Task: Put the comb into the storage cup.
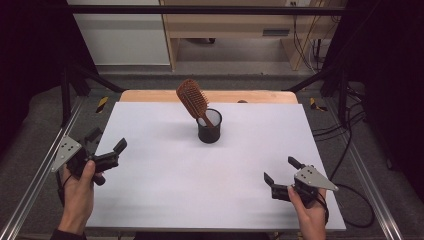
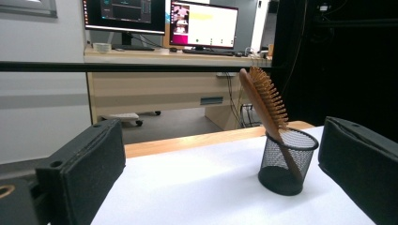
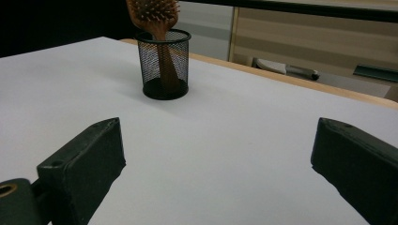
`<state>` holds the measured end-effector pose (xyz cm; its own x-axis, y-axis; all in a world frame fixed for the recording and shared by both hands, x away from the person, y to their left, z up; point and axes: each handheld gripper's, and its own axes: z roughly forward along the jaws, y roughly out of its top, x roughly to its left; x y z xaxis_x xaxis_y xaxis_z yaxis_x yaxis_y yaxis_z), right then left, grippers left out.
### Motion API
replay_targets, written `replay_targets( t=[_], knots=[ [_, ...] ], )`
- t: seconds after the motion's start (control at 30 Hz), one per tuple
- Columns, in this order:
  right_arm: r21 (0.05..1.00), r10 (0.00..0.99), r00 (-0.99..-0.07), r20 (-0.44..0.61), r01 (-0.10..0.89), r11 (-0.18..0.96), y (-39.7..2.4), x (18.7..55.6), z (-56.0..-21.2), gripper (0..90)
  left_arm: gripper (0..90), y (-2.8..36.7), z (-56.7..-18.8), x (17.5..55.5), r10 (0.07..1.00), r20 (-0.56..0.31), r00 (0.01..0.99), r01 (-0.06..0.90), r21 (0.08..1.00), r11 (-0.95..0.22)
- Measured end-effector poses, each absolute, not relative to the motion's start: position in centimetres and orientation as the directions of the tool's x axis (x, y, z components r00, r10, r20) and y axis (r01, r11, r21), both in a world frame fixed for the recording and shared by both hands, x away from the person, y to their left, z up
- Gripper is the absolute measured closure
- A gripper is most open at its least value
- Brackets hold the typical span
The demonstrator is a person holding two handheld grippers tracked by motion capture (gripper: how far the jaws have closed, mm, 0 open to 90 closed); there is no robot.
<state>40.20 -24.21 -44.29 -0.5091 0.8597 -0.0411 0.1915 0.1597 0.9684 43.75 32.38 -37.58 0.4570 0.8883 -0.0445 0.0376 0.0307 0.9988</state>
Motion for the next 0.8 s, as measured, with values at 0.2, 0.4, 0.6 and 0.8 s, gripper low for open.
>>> replay_targets(
  t=[0.2, 0.4, 0.6, 0.8],
  knots=[
    [0.969, 0.854, -0.517, -0.047, 0.185, 0.165, -24.2, 40.2, -44.4, 3.4, 1.2, 33.3, -38.2, 43.1, 0.892, -0.039, 0.45, 0.046, 0.999, 0.021],
    [0.968, 0.85, -0.523, -0.059, 0.177, 0.176, -24.1, 40.3, -44.4, 3.4, 1.3, 33.7, -39.5, 42.5, 0.895, -0.061, 0.441, 0.068, 0.997, 0.034],
    [0.969, 0.85, -0.523, -0.069, 0.166, 0.181, -24.1, 40.3, -44.5, 3.4, 1.3, 33.7, -40.4, 42.0, 0.893, -0.067, 0.446, 0.083, 0.996, 0.033],
    [0.97, 0.851, -0.522, -0.067, 0.165, 0.177, -24.2, 40.5, -44.6, 3.4, 1.4, 34.1, -41.2, 41.7, 0.893, -0.069, 0.446, 0.097, 0.995, 0.028]
  ],
)
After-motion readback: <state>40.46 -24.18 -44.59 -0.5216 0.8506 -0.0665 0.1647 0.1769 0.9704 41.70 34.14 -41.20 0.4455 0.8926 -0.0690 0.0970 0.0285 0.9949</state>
